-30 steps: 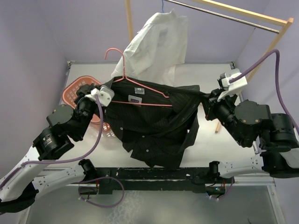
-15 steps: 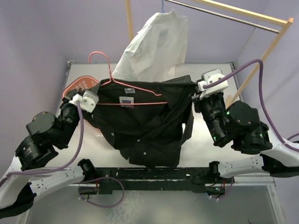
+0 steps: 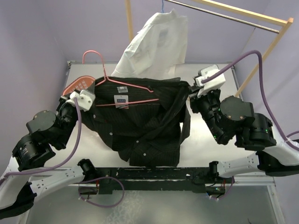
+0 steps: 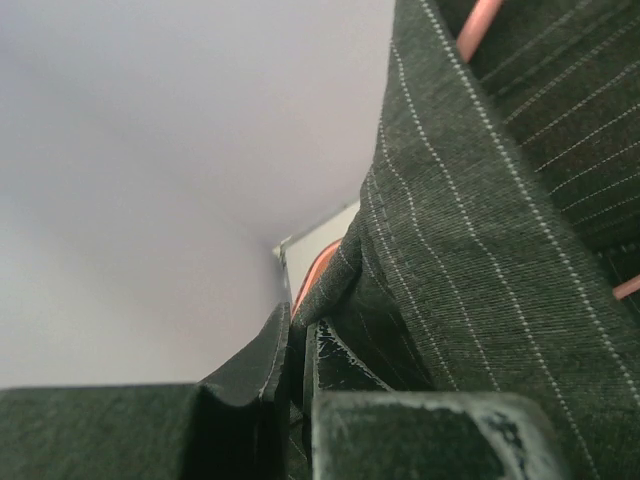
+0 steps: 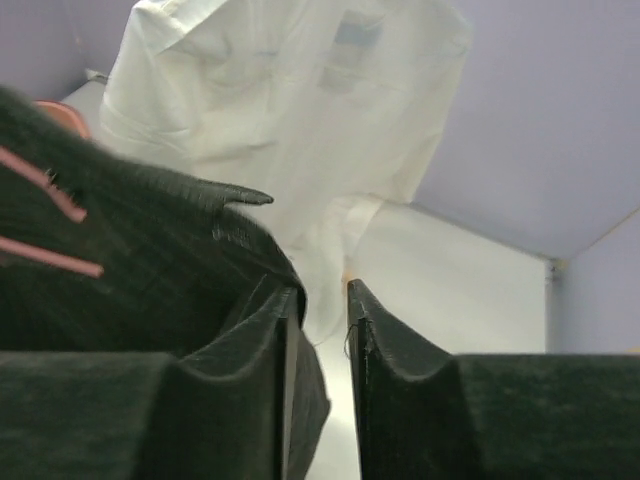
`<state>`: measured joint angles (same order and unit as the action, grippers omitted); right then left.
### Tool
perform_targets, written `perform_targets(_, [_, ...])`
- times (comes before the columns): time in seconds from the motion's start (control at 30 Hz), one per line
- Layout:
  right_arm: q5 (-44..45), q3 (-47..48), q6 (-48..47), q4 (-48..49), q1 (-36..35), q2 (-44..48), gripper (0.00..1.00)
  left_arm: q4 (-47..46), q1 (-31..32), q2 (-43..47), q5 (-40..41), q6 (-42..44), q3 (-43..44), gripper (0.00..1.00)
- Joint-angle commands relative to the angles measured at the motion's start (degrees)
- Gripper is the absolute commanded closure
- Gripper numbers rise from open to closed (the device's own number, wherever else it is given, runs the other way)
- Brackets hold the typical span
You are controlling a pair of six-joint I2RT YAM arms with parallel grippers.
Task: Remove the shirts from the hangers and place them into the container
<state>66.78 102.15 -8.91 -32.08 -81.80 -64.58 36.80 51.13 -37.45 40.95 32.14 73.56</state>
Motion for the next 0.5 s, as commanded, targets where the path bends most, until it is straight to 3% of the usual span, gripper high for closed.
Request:
perform_targets(0.0, [-6.31, -0.05, 17.9, -13.01, 1.12, 3.39, 0.63, 4.89, -1.5, -2.93, 8.61, -7.66, 5.39, 1.0])
perform_targets(0.1, [-11.3, -4.51, 21.78, -14.03, 1.12, 4.62, 0.46, 4.95, -1.48, -3.09, 7.74, -8.43, 5.57, 1.0])
perform_targets(0.27, [-24.34, -17.41, 25.73, -7.55, 1.11, 10.38, 0.43, 4.62, -1.5, -2.38, 6.52, -9.3, 4.8, 1.0])
perform_targets(0.47, [-29.11, -30.57, 28.33, 0.51, 1.12, 11.59, 0.4, 5.06, -1.49, -2.71, 4.62, -10.98, 5.67, 1.0])
